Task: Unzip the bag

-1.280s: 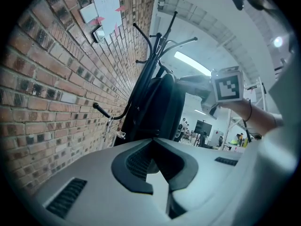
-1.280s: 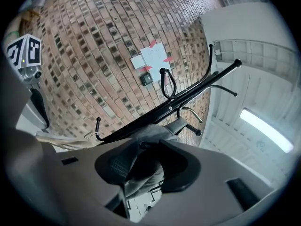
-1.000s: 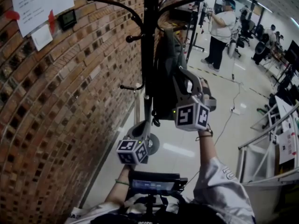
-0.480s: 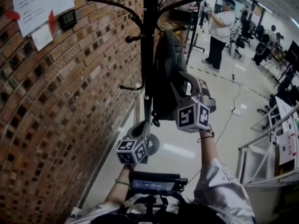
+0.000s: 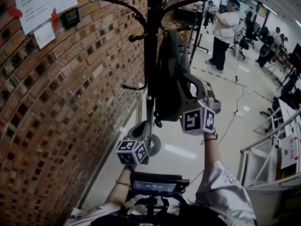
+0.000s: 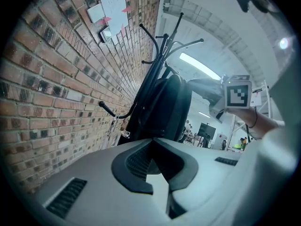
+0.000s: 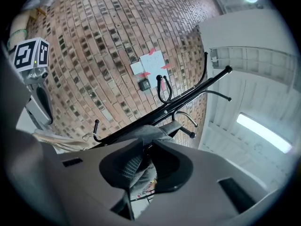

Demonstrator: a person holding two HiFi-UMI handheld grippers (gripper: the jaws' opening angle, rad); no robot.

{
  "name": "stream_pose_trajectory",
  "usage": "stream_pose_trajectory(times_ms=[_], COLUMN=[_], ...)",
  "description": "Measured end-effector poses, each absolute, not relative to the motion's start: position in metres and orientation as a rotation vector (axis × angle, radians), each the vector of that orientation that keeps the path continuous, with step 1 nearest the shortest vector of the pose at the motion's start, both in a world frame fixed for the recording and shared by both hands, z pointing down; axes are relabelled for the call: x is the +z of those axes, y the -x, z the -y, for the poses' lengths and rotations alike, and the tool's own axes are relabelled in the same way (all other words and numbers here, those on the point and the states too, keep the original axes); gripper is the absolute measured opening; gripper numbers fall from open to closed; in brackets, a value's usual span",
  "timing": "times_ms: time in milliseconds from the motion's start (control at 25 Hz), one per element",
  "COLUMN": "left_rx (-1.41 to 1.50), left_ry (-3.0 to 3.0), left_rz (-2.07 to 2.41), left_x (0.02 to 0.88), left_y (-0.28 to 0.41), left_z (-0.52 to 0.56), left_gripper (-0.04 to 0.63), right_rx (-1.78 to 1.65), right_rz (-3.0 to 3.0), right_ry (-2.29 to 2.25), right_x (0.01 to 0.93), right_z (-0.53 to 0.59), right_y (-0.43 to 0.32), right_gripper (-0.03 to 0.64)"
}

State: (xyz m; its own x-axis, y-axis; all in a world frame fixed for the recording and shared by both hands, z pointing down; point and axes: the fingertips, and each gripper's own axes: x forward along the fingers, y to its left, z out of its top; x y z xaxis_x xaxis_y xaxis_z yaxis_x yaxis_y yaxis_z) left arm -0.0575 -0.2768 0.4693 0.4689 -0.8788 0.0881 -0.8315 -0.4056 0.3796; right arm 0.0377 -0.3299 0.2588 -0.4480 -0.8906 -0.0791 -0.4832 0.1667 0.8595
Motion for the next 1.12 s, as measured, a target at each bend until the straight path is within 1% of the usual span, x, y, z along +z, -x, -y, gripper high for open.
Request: stream_pose_trajectory(times_ms=[160,200,440,600,760,1000,1120], left_rx=[-0.171,-0.171,-0.172,-0.176,-0.18,-0.178,-0.179], left_ry=[-2.357,-2.358,-2.358,-2.345,-2.334,-2.329,-2.33], left_rz=[1.429,1.426,1.423,1.435,1.442,1.439,1.437], left_x=[0.469,0.469,0.471,0.471,0.473,0.474,0.474], left_y=[0.053,0.052,0.049,0.053,0.056,0.055,0.054], left_z=[0.278,0.278,0.279,0.28,0.282,0.282,0.283], left_gripper=[0.008,0.008,0.008,0.008,0.008,0.008,0.008], right_rx=[-1.197,-1.185,-1.156,-1.088,-1.052,-1.096,-1.032], right_rz=[2.065,2.075,2.06,2.157,2.176,2.107,2.181], right_ry=[-1.357,-1.362,-1.345,-1.315,-1.276,-1.304,-1.297], right_x=[0.25,0.249,0.245,0.245,0.249,0.247,0.247], right_z=[0.327,0.329,0.34,0.338,0.339,0.345,0.344], right_y=[-0.045,-0.046,-0.051,-0.051,-0.049,-0.048,-0.05], right_gripper=[0.027,0.003,0.002,0.0,0.008,0.014,0.015])
